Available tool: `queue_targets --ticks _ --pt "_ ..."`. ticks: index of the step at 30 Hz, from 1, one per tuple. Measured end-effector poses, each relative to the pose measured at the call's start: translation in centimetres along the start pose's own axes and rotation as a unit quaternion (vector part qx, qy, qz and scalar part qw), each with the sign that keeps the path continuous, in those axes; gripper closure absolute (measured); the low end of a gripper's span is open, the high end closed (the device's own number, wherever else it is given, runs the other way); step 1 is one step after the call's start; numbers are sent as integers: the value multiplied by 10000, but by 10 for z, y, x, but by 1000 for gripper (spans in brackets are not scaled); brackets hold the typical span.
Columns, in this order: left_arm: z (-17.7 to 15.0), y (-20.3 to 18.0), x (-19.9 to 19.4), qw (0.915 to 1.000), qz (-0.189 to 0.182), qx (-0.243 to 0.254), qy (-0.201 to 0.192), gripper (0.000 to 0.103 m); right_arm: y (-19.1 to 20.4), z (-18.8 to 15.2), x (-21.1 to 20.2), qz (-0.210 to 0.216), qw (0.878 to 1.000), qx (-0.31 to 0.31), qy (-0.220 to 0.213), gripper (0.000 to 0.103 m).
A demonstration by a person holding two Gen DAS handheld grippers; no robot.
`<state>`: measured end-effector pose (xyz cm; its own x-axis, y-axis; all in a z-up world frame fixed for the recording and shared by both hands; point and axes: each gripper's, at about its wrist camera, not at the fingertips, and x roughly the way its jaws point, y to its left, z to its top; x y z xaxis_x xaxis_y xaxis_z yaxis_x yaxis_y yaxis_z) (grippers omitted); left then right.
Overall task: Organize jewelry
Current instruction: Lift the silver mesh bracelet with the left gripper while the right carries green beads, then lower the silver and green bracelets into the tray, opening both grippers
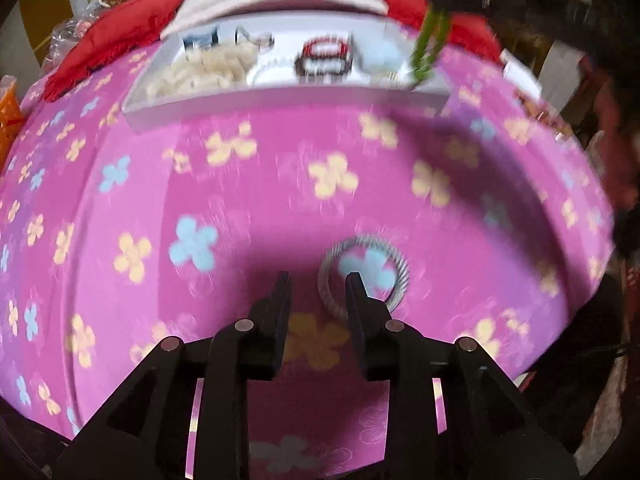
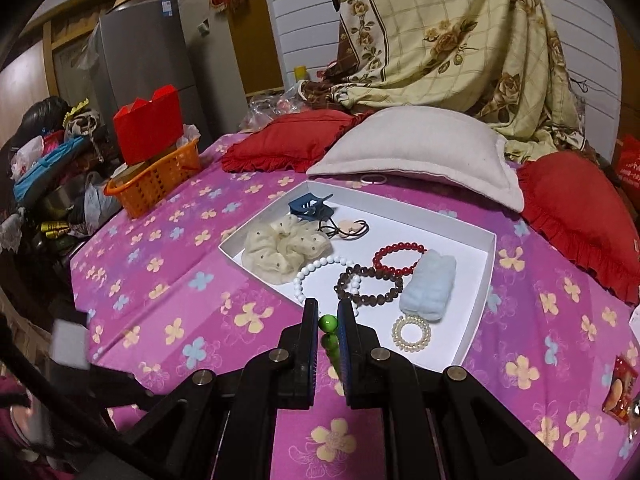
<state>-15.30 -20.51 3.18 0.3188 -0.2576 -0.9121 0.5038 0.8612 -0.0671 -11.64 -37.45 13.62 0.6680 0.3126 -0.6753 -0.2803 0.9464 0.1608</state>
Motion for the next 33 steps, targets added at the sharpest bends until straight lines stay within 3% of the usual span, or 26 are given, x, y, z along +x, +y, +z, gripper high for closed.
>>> queue_targets --ticks 1,4,5,6,12,17,25,33 --pt "-2 -2 8 9999 17 -45 138 76 0 -1 0 15 10000 -4 4 94" --pt "-1 -10 10 9997 237 49 64 78 0 -4 -2 57 10000 -11 -9 94" --pt "0 -10 11 9997 227 24 70 93 0 -4 -3 64 10000 -16 -17 94" --pt "1 -9 12 9998 178 3 93 96 0 -4 -4 70 10000 -15 -27 94" --pt "4 1 8 9999 -26 -112 107 98 -6 0 -9 104 9999 33 -133 94" --pt "25 14 -13 9993 -26 -278 -234 98 -13 7 -8 52 9999 53 -141 94" --pt "98 37 -31 9951 132 -515 -830 98 -34 34 12 -120 9997 177 -73 94" --pt "167 47 -1 9931 493 -531 -921 98 -64 66 56 -284 9989 370 71 94"
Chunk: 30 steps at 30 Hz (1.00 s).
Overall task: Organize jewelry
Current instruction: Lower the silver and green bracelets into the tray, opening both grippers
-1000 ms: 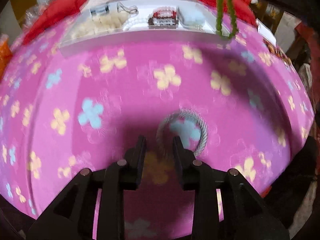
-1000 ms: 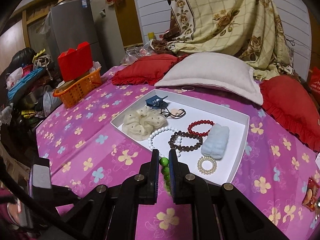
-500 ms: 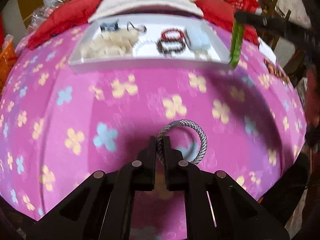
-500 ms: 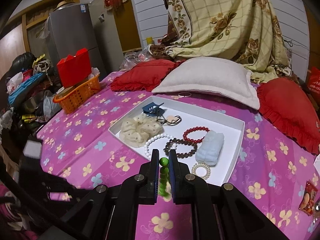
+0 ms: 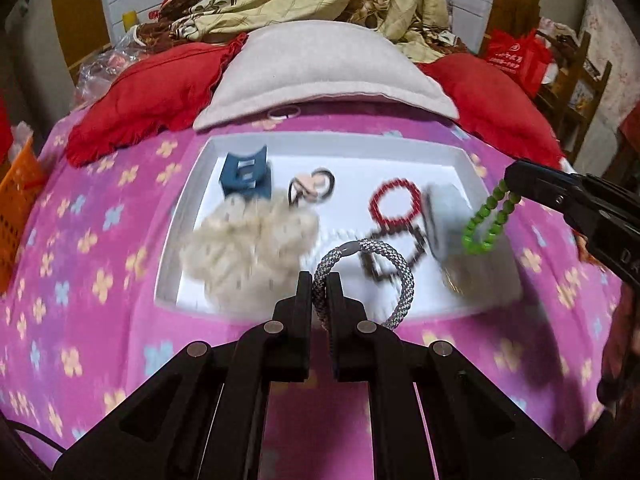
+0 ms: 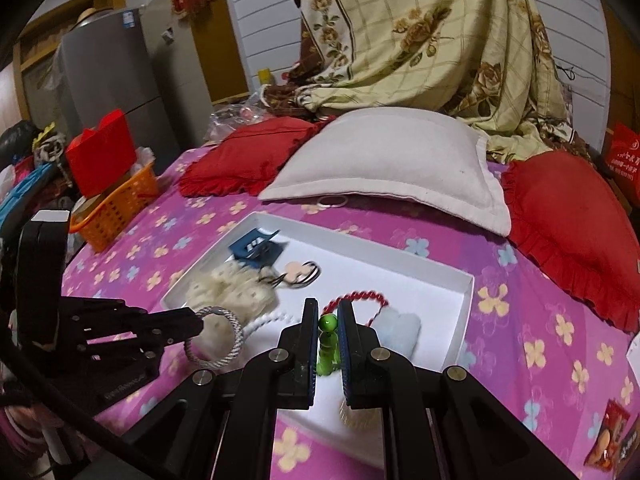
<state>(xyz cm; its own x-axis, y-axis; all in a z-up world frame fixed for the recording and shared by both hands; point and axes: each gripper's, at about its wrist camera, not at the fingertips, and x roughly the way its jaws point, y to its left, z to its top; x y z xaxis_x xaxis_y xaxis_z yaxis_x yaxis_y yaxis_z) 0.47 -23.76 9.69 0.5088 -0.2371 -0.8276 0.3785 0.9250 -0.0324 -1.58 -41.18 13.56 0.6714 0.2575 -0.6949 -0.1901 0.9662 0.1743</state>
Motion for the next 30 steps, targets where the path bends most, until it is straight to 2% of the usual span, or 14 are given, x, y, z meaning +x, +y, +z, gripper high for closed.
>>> queue_targets --ticks 6,12,20,22,23,24,25,26,30 --pt "26 -5 37 9996 264 89 7 98 -14 18 38 -39 9998 135 133 94" --pt "39 -3 62 9994 335 30 83 98 -33 26 70 -202 9991 280 226 94" --pt "40 2 87 9989 403 -140 188 96 -78 11 103 -684 9924 856 568 94" --pt "38 3 88 9990 366 -214 164 84 -85 3 104 -764 9896 1029 648 93" --pt "37 3 87 9990 352 -239 143 67 -88 0 102 -782 9886 1108 658 91" --pt "36 3 85 9990 319 -286 99 53 -88 -3 99 -783 9881 1155 645 83" --pt "35 4 82 9990 287 -343 36 49 -88 -6 95 -765 9880 1197 609 74" --pt "35 5 80 9989 296 -375 -2 46 -87 -7 90 -741 9882 1219 556 71" --pt "31 4 71 9987 336 -387 -29 46 -73 -14 64 -654 9899 1223 301 70"
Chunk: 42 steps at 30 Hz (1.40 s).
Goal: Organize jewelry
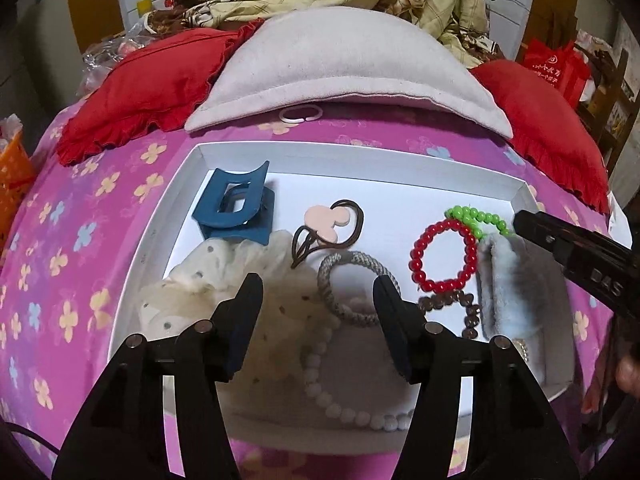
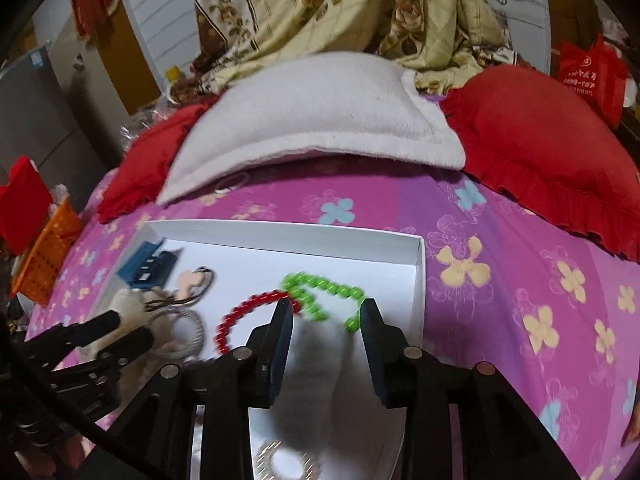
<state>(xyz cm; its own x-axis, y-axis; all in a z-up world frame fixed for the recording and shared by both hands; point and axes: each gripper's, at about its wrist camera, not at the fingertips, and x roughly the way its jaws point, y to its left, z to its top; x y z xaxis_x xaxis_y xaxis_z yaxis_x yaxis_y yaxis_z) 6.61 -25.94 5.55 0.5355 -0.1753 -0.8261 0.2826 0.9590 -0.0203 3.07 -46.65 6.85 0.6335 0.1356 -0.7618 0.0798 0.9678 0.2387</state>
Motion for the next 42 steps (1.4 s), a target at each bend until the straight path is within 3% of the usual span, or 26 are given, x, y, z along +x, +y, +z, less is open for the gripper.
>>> queue_targets --ticks 3,4,9,12,25,42 --pt "-7 -1 -11 9998 159 78 -114 46 13 -12 -21 73 9998 -26 -156 64" --pt "-9 -2 -15 9995 232 104 -166 46 19 -17 -28 4 9997 -55 -227 58" --pt "-20 0 -32 9992 268 76 -278 46 46 -40 -49 -389 9982 -228 -406 54" --pt "-28 2 -45 9988 286 28 -387 46 53 -48 -56 -465 9979 -176 -412 46" --pt "-51 6 -93 9956 396 -115 -837 46 75 -81 -85 -683 9964 -104 -483 41" --pt "-68 6 -110 9952 434 -190 -856 46 88 -90 -97 -777 9956 -197 -490 35"
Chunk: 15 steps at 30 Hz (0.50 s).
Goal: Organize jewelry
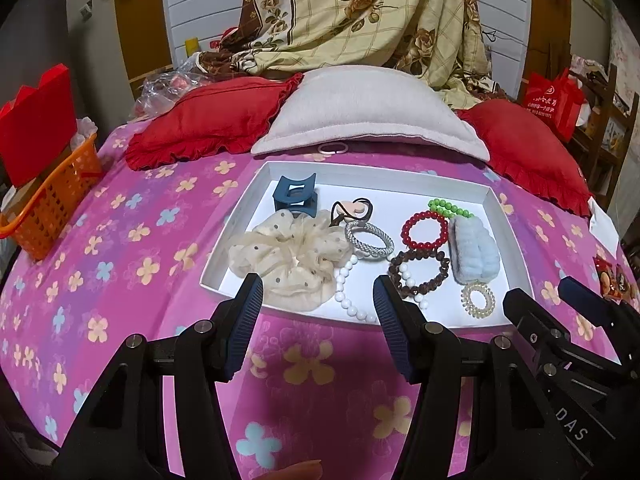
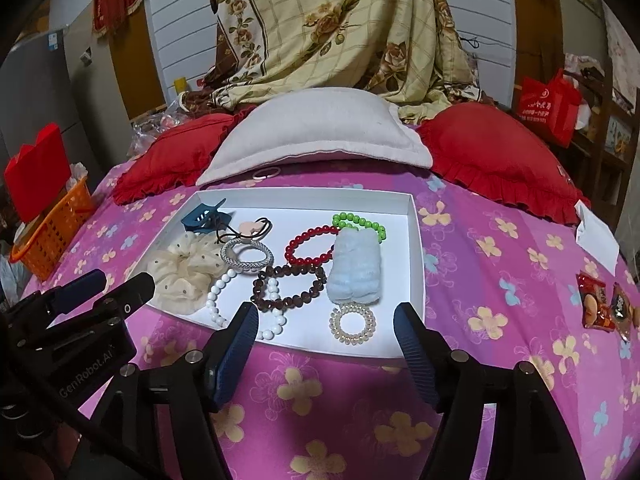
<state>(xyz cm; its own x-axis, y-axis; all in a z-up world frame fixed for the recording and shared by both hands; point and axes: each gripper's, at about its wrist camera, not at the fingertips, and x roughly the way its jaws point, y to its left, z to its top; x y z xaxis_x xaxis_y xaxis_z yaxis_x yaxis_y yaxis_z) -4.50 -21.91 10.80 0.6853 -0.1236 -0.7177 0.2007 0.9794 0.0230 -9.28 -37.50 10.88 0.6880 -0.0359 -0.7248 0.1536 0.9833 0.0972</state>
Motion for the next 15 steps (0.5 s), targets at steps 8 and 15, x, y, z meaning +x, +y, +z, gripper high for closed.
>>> queue_targets --ticks 8,15 --pt "-2 0 0 10000 30 6 8 46 -1 -2 2 68 9999 61 80 35" --pt "-4 -1 0 10000 32 52 -1 46 1 -4 4 77 9999 13 132 35"
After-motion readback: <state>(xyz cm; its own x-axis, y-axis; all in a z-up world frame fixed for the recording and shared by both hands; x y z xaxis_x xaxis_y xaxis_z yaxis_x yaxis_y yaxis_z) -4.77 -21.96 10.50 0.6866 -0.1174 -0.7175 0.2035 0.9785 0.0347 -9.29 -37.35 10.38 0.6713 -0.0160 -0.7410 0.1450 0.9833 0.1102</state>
